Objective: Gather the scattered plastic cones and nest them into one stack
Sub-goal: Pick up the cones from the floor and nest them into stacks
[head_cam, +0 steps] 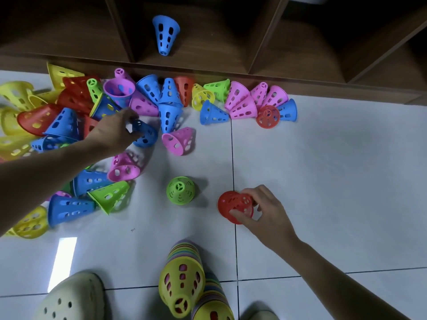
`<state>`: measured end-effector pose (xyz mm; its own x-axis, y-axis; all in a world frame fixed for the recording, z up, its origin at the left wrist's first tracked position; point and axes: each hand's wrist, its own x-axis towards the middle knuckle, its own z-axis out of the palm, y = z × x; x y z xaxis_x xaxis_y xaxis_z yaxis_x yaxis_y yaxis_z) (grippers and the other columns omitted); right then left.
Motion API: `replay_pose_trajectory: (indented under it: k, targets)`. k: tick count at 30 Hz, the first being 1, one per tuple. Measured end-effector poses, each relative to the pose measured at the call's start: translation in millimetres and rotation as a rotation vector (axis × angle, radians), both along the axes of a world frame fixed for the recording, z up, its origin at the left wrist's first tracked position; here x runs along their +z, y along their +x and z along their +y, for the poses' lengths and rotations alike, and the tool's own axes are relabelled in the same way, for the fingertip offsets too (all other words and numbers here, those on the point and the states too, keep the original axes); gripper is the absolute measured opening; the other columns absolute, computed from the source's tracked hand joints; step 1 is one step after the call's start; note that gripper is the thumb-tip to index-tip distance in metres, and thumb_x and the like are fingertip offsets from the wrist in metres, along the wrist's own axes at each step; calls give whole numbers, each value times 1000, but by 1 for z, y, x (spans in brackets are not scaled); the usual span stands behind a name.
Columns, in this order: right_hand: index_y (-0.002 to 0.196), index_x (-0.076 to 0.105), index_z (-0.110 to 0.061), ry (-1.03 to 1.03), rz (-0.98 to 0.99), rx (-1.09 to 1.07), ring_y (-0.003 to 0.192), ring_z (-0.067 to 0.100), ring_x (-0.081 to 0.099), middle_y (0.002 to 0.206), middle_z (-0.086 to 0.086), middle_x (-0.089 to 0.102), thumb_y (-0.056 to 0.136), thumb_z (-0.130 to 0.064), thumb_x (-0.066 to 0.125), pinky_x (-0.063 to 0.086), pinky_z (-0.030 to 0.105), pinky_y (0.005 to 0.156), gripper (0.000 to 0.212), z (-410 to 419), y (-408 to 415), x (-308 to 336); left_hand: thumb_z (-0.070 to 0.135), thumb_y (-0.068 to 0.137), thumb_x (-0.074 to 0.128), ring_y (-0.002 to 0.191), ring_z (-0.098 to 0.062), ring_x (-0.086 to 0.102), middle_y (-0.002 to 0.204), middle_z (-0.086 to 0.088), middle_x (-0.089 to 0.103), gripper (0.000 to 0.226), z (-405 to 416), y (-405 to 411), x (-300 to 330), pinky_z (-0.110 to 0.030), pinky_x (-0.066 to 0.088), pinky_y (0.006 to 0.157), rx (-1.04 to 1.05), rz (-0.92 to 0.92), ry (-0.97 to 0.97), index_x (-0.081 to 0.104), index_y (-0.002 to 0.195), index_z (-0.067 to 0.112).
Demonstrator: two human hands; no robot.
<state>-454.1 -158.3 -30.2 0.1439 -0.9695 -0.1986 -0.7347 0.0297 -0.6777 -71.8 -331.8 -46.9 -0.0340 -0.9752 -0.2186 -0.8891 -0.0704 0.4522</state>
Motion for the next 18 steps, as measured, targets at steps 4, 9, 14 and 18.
replay_pose_trajectory:
  k: [4, 9, 14, 18]
  targets:
    - [118, 59, -39, 9, 65, 89, 95, 4, 55, 105, -19, 47, 80, -58, 71, 52, 21, 81, 44, 1, -2, -11, 29, 91, 72, 79, -20, 64, 118, -9, 67, 41, 12, 2, -7, -31, 45, 64, -56, 9, 49, 59, 128, 15]
    - [123, 61, -32, -40, 133, 143, 100, 4, 49, 105, -11, 49, 82, -49, 76, 52, 26, 87, 47, 3, -3, -25, 31, 93, 68, 77, -23, 63, 103, -9, 65, 44, 46, -17, 14, -34, 45, 69, 83, 135, -87, 53, 126, 7]
    - [125, 62, -31, -32, 122, 123, 101, 9, 50, 106, -8, 48, 82, -47, 77, 52, 27, 89, 49, 3, -3, -30, 48, 92, 64, 67, -8, 61, 75, 7, 62, 36, 95, -54, 55, -15, 42, 57, -80, 311, -189, 51, 113, 21]
    - [125, 61, -32, -46, 127, 114, 95, 10, 47, 100, -7, 44, 82, -45, 78, 53, 28, 83, 48, 3, -1, -30, 64, 87, 53, 56, -11, 54, 56, 8, 49, 52, 110, -62, 64, -28, 44, 52, -297, 224, -198, 57, 114, 20]
